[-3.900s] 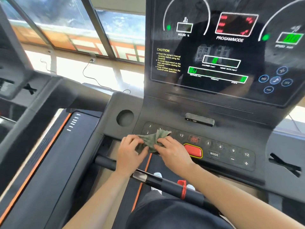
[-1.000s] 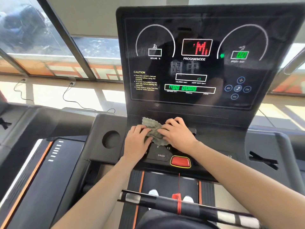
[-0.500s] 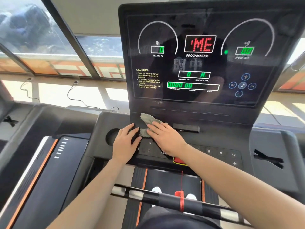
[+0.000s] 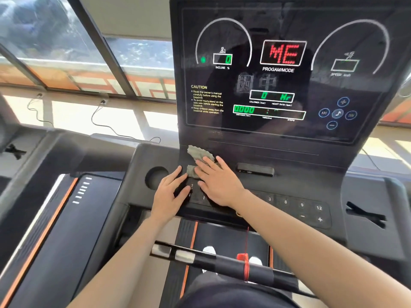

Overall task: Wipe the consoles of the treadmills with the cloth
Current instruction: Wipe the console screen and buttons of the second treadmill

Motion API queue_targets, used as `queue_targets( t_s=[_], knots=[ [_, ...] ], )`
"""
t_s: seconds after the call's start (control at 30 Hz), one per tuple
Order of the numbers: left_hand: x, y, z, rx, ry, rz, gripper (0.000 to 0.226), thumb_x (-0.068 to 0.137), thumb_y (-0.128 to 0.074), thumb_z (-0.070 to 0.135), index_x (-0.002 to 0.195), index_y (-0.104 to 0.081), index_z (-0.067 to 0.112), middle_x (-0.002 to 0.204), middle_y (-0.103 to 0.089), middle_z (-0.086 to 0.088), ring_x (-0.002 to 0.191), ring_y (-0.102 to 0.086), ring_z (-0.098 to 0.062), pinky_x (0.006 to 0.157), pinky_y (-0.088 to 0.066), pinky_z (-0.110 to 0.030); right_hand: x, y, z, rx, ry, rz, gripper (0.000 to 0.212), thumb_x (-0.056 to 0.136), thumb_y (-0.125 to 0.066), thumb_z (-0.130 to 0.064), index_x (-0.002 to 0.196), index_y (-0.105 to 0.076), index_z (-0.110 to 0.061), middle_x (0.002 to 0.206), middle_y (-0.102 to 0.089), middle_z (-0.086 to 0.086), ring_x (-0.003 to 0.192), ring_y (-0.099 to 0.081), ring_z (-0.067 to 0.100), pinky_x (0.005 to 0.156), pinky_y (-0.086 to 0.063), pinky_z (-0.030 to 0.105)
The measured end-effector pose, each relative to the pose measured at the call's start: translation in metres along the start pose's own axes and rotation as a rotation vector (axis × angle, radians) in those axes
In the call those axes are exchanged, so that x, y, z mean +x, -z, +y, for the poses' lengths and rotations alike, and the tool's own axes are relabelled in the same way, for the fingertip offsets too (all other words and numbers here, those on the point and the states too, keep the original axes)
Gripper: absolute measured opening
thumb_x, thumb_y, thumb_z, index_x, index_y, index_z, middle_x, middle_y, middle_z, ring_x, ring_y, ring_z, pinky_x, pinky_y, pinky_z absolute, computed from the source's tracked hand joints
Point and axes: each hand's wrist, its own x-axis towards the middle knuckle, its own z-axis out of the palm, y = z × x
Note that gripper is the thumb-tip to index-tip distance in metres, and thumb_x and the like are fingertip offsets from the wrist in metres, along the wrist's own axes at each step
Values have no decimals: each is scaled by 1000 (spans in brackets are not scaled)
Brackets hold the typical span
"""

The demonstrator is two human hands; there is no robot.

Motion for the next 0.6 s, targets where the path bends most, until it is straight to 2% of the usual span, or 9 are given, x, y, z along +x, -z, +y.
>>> queue_targets(
  t_s=[0.1,0.2,0.27,0.4,0.5,0.6],
  knots=[
    [-10,3,-4,11,-50,-11,62,88,-65,54,143,-58,25,158,-39,15,143,-37,-9,114,-32,-31,-16,1,17,-87,-41,25,54,106,-24,-40,157,-27,-20,167,-14,-1,154,-9,19,124,-1,49],
    [-21,-1,-4,24,-65,17,68,85,-73,47,146,-54,21,159,-39,13,145,-36,-10,116,-33,-32,-43,-8,21,-70,-198,72,56,104,-21,-37,155,-34,-17,165,-22,0,153,-16,21,124,-10,49],
    [-31,-4,-4,48,-77,57,70,86,-68,52,147,-53,19,159,-40,8,144,-38,-14,117,-33,-34,-43,-14,7,1,-236,70,60,101,-16,-37,153,-37,-16,164,-25,1,152,-19,24,123,-13,48],
    [-45,-9,-3,44,-21,111,72,88,-61,57,147,-52,17,157,-42,-1,143,-39,-17,116,-34,-39,-13,-21,-26,146,-67,19,54,106,-31,-31,157,-26,-16,166,-18,0,154,-9,26,124,-5,45],
    [-46,-9,-3,42,10,122,73,86,-61,58,147,-52,17,155,-44,0,143,-39,-15,116,-37,-38,-11,-20,-37,173,72,1,53,105,-38,-26,156,-29,-14,165,-22,2,153,-14,27,124,-5,44],
    [-45,-8,-6,30,10,130,73,86,-63,59,145,-54,18,154,-45,3,142,-40,-12,115,-37,-35,-32,-21,-19,185,181,-16,55,101,-45,-11,154,-33,-15,163,-27,1,152,-19,24,123,-10,39]
  ],
)
